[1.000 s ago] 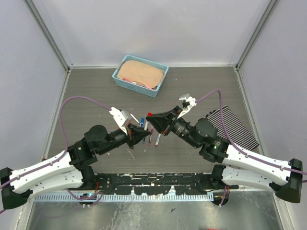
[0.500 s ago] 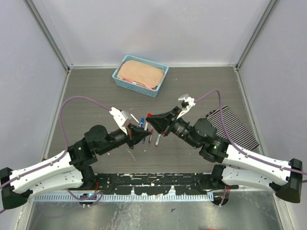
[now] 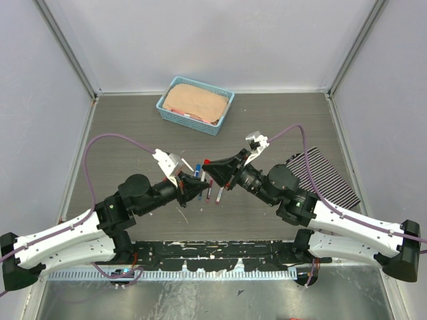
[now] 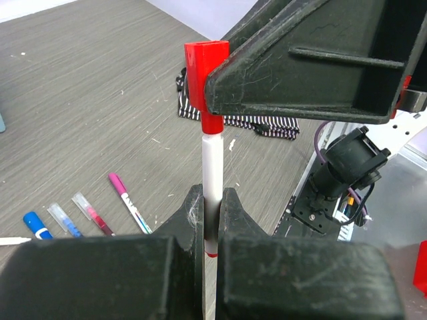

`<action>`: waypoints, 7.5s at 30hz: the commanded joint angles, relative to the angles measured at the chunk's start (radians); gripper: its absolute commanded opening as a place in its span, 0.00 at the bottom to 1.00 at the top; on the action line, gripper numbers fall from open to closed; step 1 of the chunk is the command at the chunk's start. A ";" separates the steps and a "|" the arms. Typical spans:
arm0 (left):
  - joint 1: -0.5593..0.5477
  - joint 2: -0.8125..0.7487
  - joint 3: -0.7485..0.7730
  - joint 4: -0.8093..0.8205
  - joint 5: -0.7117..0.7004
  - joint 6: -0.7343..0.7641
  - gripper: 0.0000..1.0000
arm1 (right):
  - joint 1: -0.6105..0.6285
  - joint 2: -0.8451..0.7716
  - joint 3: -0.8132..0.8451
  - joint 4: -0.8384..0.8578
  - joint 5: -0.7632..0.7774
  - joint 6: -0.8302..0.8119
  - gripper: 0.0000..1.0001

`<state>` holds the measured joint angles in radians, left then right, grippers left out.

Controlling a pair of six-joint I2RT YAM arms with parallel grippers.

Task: Insert the pens into the pen caps
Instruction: Insert the pen cap onto the pen, then press the pen cap onto the pen, then place the pen at the center of the board.

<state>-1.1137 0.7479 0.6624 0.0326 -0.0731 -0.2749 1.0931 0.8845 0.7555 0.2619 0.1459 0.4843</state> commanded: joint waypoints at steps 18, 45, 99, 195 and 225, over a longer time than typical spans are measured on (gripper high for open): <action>-0.001 -0.038 0.029 0.061 -0.080 -0.010 0.00 | 0.005 -0.019 0.093 -0.133 -0.074 -0.093 0.42; -0.002 -0.066 0.000 0.060 -0.073 -0.044 0.00 | 0.005 0.239 0.508 -0.426 0.045 -0.042 0.51; -0.002 0.025 0.170 0.283 -0.015 0.000 0.00 | 0.168 0.094 -0.014 -0.397 -0.009 0.088 0.01; -0.017 1.126 0.688 -0.535 -0.149 -0.341 0.00 | -0.426 -0.661 0.095 -0.981 0.327 0.101 0.71; -0.017 1.256 0.744 -0.655 -0.230 -0.481 0.30 | -0.425 -0.644 0.094 -1.020 0.318 0.031 0.73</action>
<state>-1.1286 2.0190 1.4197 -0.5976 -0.2817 -0.7460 0.6662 0.2218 0.8326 -0.7879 0.4622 0.5289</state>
